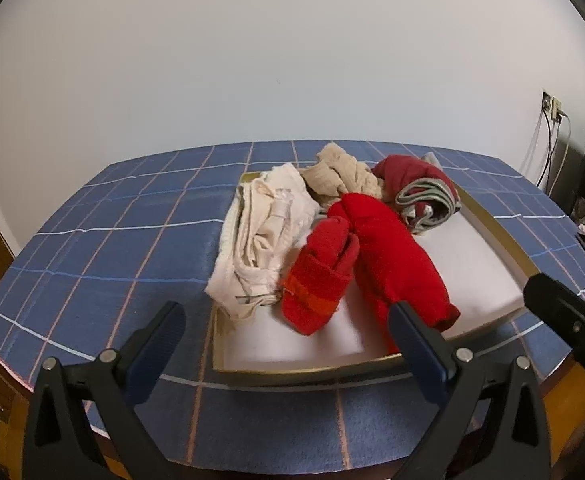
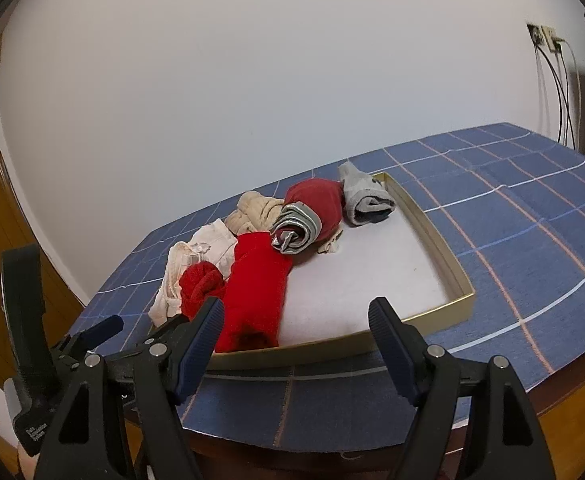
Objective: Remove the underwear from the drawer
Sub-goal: 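Pull both open tools back away from the tray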
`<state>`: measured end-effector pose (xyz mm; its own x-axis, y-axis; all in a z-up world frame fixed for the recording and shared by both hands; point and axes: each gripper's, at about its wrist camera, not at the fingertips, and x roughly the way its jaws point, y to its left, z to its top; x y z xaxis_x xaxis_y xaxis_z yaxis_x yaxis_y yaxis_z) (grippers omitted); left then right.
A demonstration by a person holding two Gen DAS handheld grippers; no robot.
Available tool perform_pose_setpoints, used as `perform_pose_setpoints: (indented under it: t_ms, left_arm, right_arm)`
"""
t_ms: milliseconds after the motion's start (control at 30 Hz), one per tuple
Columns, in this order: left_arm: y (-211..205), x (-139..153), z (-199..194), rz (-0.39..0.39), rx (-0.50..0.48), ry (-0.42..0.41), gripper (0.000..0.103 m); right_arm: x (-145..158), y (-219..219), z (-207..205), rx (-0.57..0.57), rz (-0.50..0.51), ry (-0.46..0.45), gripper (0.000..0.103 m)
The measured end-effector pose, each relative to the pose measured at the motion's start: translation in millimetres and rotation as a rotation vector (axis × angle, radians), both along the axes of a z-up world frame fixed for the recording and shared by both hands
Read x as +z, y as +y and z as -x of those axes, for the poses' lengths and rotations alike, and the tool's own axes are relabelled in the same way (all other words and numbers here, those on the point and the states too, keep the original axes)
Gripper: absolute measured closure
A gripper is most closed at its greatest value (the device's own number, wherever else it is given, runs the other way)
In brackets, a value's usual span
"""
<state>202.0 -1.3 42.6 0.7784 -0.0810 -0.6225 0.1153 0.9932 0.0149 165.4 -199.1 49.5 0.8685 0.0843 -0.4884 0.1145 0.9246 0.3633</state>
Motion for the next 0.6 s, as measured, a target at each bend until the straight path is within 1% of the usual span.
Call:
perform_pose_setpoints:
  t_ms: [267,433,600]
  left_arm:
    - [-1.6,-3.0,9.2,-0.033,0.018,-0.006,0.0]
    - [-2.7,-6.3,16.3,-0.031,0.022,0.001,0.0]
    - [-3.5,-5.9,27.1,-0.022,0.023,0.003,0.0]
  right_arm:
    - [-3.2,-3.8,8.5,-0.015,-0.015,-0.001,0.026]
    - [-5.9,-8.4,17.1,-0.024,-0.033,0.0,0.026]
    - [-2.1,-10.3,29.6,-0.029,-0.029,-0.015,0.026]
